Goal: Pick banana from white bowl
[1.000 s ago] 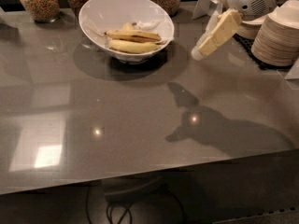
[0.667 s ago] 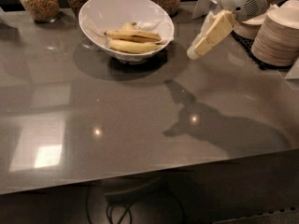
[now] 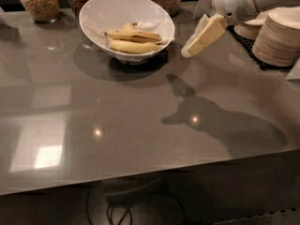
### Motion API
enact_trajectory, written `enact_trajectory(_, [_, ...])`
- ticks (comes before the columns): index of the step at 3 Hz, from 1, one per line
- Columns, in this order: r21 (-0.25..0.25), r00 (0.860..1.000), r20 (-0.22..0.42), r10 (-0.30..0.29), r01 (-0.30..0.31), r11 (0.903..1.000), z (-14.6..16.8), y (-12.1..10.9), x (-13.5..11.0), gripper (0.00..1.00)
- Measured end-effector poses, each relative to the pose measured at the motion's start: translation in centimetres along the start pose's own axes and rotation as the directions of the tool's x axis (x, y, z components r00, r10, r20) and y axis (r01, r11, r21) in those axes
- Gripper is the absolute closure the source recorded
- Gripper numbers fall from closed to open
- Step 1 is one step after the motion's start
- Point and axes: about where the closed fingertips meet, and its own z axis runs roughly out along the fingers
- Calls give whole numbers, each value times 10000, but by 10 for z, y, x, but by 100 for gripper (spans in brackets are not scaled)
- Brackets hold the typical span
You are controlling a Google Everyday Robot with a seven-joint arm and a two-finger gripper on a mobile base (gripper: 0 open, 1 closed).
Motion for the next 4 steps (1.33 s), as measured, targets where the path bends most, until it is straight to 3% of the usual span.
enact_trajectory(1, [265,10000,91,-13,11,9996,8,-14,6,18])
enact_trajectory(3, [434,9998,151,-123,117,9990,19,-35,13,64])
enact_trajectory(4, [67,9995,183,-255,254,9997,38,-41,20,74])
